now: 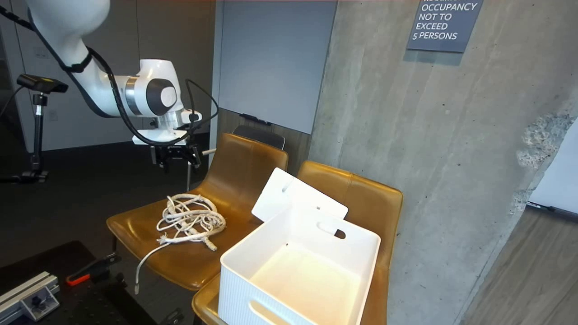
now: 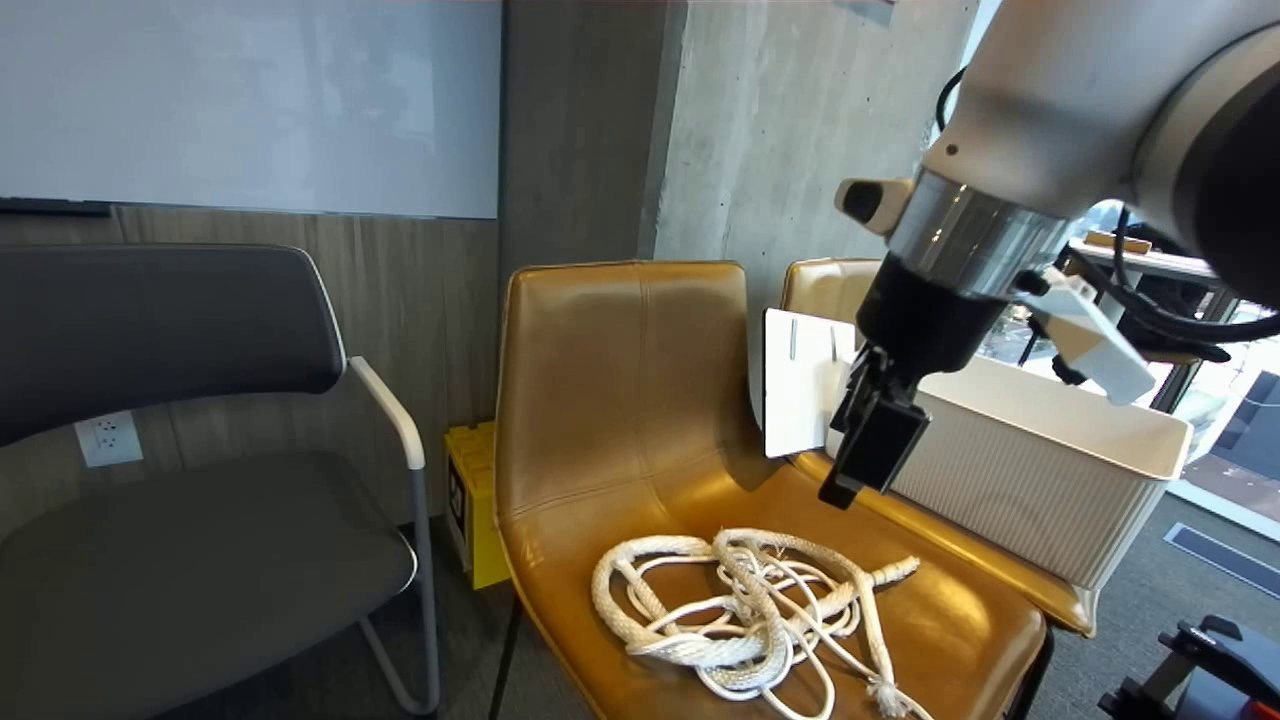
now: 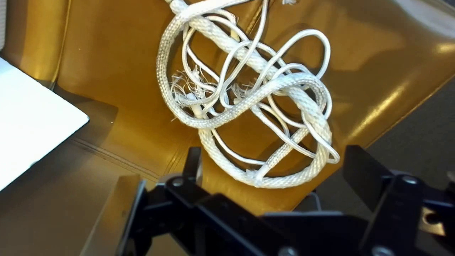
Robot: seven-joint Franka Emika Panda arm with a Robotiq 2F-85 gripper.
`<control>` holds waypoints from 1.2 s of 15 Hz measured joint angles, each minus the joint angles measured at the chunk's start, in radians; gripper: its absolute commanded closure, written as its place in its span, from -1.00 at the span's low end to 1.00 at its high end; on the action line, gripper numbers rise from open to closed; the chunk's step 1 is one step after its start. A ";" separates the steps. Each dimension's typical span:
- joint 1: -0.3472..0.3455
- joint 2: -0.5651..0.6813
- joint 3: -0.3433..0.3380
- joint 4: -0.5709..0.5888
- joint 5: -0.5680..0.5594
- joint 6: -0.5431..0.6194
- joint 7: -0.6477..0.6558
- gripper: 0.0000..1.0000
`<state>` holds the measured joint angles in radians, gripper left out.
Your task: Put the ropes in the basket, then remove them out of the basket
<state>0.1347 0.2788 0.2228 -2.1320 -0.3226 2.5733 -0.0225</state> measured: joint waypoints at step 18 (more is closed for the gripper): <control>0.098 0.588 -0.134 0.375 0.016 -0.003 -0.019 -0.47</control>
<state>0.2331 0.8671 0.0888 -1.7571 -0.3068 2.5703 -0.0412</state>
